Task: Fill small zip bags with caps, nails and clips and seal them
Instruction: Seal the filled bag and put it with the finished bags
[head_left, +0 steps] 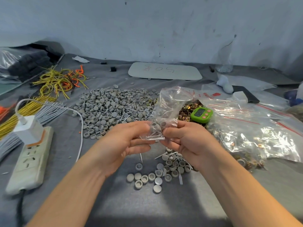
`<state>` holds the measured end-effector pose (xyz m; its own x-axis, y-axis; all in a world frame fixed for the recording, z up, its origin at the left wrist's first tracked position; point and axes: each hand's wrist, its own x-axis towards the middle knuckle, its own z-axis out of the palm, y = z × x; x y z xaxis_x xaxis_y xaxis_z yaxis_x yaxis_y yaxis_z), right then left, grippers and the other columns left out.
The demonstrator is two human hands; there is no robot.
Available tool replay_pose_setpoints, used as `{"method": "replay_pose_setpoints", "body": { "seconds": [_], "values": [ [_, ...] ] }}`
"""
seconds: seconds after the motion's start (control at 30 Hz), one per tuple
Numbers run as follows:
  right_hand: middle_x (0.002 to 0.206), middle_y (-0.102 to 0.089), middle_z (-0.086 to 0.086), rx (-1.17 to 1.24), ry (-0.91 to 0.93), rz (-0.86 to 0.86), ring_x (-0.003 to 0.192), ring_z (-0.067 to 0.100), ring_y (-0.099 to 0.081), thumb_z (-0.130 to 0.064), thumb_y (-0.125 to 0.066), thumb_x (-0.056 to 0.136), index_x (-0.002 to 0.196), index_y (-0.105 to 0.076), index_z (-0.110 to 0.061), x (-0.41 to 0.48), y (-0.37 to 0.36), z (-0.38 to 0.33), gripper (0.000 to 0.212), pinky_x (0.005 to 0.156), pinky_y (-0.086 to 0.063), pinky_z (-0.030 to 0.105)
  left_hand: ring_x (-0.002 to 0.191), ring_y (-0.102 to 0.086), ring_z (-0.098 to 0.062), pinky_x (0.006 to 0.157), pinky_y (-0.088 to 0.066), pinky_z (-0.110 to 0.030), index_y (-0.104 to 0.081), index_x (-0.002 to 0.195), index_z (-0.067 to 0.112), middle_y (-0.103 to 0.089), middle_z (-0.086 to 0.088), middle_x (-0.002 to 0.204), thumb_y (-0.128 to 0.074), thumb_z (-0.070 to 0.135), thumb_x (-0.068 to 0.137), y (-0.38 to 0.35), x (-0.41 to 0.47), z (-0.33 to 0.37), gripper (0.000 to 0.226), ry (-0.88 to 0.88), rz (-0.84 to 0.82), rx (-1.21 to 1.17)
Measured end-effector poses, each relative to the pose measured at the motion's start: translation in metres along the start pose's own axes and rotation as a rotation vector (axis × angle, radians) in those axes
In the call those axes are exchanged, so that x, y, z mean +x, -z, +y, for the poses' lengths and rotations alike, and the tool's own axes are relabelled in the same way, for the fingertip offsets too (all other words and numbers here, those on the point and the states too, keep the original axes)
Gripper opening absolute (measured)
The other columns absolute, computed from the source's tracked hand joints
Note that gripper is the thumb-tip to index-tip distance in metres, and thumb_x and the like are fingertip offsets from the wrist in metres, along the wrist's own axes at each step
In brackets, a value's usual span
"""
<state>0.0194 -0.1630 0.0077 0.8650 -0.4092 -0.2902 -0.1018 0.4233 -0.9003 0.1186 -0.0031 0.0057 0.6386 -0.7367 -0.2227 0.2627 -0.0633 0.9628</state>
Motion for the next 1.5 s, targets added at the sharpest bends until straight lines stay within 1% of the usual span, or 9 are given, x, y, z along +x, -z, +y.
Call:
{"method": "replay_pose_setpoints", "body": {
  "seconds": [0.2, 0.37, 0.7, 0.87, 0.97, 1.1, 1.27, 1.37, 1.5],
  "values": [
    [0.084, -0.078, 0.008, -0.019, 0.032, -0.012, 0.069, 0.014, -0.075, 0.018, -0.062, 0.088, 0.098, -0.072, 0.001, -0.001, -0.005, -0.001, 0.022, 0.059, -0.059, 0.022, 0.078, -0.073, -0.009, 0.064, -0.057, -0.019, -0.071, 0.116, 0.011, -0.078, -0.004, 0.091, -0.069, -0.019, 0.079, -0.003, 0.0, -0.004, 0.048, -0.08, 0.086, 0.072],
    [0.094, -0.079, 0.011, -0.063, -0.013, -0.047, 0.073, 0.014, -0.072, 0.011, -0.067, 0.088, 0.102, -0.075, 0.0, -0.002, -0.005, -0.004, 0.019, 0.064, -0.061, 0.025, 0.075, -0.073, -0.008, 0.065, -0.057, -0.018, -0.069, 0.119, 0.006, -0.078, -0.004, 0.088, -0.066, -0.026, 0.075, -0.001, 0.001, -0.004, 0.055, -0.093, 0.137, 0.104],
    [0.08, -0.074, 0.009, -0.18, 0.065, 0.012, 0.066, 0.013, -0.069, 0.017, -0.069, 0.084, 0.086, -0.076, 0.0, -0.002, -0.008, -0.001, 0.019, 0.059, -0.056, 0.02, 0.089, -0.072, -0.011, 0.07, -0.055, -0.017, -0.071, 0.121, 0.013, -0.078, -0.01, 0.106, -0.067, -0.023, 0.078, 0.003, -0.002, -0.006, 0.056, -0.112, 0.057, 0.161],
    [0.07, -0.076, -0.003, -0.713, 0.319, 0.002, 0.057, 0.005, -0.06, -0.004, -0.078, 0.082, 0.081, -0.082, -0.017, -0.004, -0.01, 0.004, 0.013, 0.061, -0.049, 0.022, 0.101, -0.074, -0.02, 0.082, -0.055, -0.022, -0.076, 0.113, 0.013, -0.078, -0.009, 0.107, -0.08, 0.009, 0.066, -0.002, -0.003, -0.005, 0.048, -0.215, 0.048, 0.095],
    [0.068, -0.074, -0.015, -1.058, 0.409, 0.057, 0.057, -0.003, -0.063, -0.018, -0.076, 0.083, 0.086, -0.081, -0.028, -0.005, -0.013, 0.012, 0.012, 0.056, -0.044, 0.013, 0.089, -0.075, -0.02, 0.074, -0.056, -0.022, -0.079, 0.093, 0.009, -0.079, -0.009, 0.094, -0.079, 0.008, 0.061, -0.001, 0.0, -0.002, 0.032, -0.301, 0.124, -0.029],
    [0.067, -0.073, -0.015, -1.092, 0.39, 0.045, 0.062, -0.001, -0.067, -0.02, -0.078, 0.084, 0.082, -0.081, -0.026, -0.003, -0.017, 0.014, 0.007, 0.056, -0.05, 0.014, 0.07, -0.073, -0.009, 0.063, -0.054, -0.018, -0.076, 0.084, 0.013, -0.077, 0.0, 0.076, -0.079, -0.014, 0.063, 0.004, 0.002, -0.002, 0.035, -0.415, 0.273, 0.048],
    [0.054, -0.066, -0.013, -1.165, 0.429, 0.052, 0.049, 0.0, -0.056, -0.042, -0.077, 0.079, 0.062, -0.073, -0.028, -0.003, -0.024, 0.016, 0.022, 0.046, -0.036, 0.013, 0.093, -0.073, -0.005, 0.071, -0.055, -0.015, -0.069, 0.123, 0.024, -0.077, 0.005, 0.105, -0.073, -0.014, 0.057, -0.002, -0.003, -0.005, 0.077, -0.458, 0.202, 0.023],
    [0.054, -0.066, -0.008, -1.215, 0.412, 0.095, 0.053, 0.004, -0.06, -0.044, -0.075, 0.077, 0.061, -0.072, -0.025, -0.002, -0.028, 0.019, 0.025, 0.052, -0.045, 0.023, 0.12, -0.064, -0.005, 0.087, -0.052, -0.02, -0.06, 0.136, 0.028, -0.068, 0.004, 0.127, -0.057, -0.005, 0.054, 0.0, -0.007, 0.002, 0.088, -0.542, 0.269, -0.135],
    [0.062, -0.069, -0.012, -1.157, 0.402, 0.083, 0.056, 0.001, -0.062, -0.049, -0.081, 0.07, 0.07, -0.074, -0.026, -0.003, -0.027, 0.018, 0.024, 0.054, -0.047, 0.021, 0.098, -0.064, 0.001, 0.082, -0.047, -0.01, -0.07, 0.117, 0.023, -0.07, 0.008, 0.103, -0.071, 0.016, 0.078, -0.001, -0.008, 0.008, 0.04, -0.557, 0.499, -0.024]
  ]
}}
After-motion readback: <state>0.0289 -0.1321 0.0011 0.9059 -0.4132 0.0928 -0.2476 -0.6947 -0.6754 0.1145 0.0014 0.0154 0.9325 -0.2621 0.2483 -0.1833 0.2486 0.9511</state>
